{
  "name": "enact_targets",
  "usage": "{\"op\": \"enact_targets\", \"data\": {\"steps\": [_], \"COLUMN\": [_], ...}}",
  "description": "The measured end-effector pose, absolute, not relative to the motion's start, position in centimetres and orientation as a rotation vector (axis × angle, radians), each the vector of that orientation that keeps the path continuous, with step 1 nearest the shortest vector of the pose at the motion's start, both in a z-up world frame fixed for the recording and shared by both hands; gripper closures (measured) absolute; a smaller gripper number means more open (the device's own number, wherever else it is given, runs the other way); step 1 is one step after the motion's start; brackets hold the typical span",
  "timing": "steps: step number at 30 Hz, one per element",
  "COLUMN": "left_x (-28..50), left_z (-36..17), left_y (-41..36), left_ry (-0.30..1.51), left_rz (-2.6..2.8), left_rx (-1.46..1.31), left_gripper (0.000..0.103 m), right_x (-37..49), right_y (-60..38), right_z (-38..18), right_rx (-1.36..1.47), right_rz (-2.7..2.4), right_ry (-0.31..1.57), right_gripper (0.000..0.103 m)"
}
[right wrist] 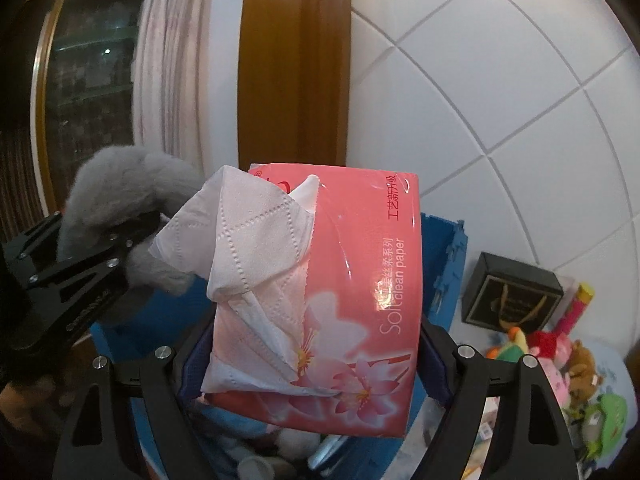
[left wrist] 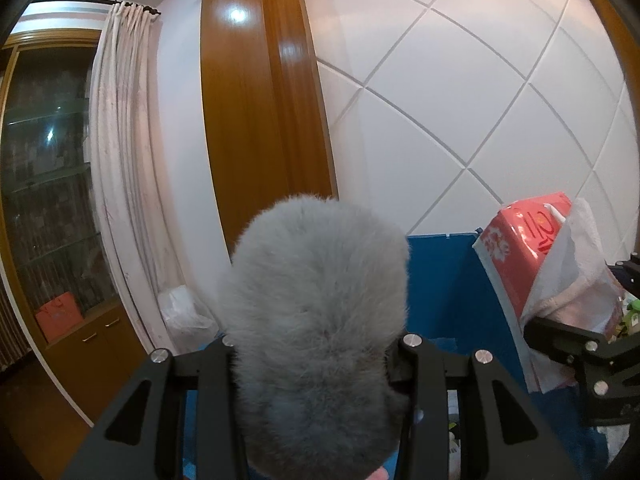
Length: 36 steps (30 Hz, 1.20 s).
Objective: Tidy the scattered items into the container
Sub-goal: 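Open left gripper dropping plush while right gripper releases tissue pack into crate, then withdraw both open grippers from the crate back toward the heap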
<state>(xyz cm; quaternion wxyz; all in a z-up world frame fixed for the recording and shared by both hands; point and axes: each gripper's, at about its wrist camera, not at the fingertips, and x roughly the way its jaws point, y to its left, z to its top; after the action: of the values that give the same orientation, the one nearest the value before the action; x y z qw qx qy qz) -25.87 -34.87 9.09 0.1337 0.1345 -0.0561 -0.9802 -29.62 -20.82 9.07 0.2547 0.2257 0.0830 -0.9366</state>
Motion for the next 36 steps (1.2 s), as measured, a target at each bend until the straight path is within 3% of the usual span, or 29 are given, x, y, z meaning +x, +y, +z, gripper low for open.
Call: {"op": "enact_targets", "data": {"steps": [3,6,8,9,36], "left_x": [-25.9,-25.7,-25.6,-25.6,-17.0], "left_z": [9.2,9.5,9.7,9.8,10.4], "left_y": [-35.1,-35.3,-35.4,-35.5,-28.8], "left_ry": [-0.164,-0.165,-0.165,-0.165,-0.188], "left_rz": [-2.832,-2.820,-2.812,-2.808,-2.908], "left_rx": [0.366,0.327,0.301,0.288,0.235], "left_gripper": [0.062,0.045,0.006,0.000,0.000], "right_x": [-30.7,-32.1,-32.3,-32.2,-19.4], "right_y": [-21.2,-22.2,-22.6,-22.6,-13.3], "right_z": [8.9,8.7,8.7,8.9,11.9], "right_rx": [0.637,0.689,0.701,0.693,0.452], "right_rz": [-2.537,-2.503,-2.493,-2.497,-2.672], "right_ry": [0.229,0.230,0.226,0.224,0.179], "right_gripper": [0.019,0.018,0.016,0.015,0.013]}}
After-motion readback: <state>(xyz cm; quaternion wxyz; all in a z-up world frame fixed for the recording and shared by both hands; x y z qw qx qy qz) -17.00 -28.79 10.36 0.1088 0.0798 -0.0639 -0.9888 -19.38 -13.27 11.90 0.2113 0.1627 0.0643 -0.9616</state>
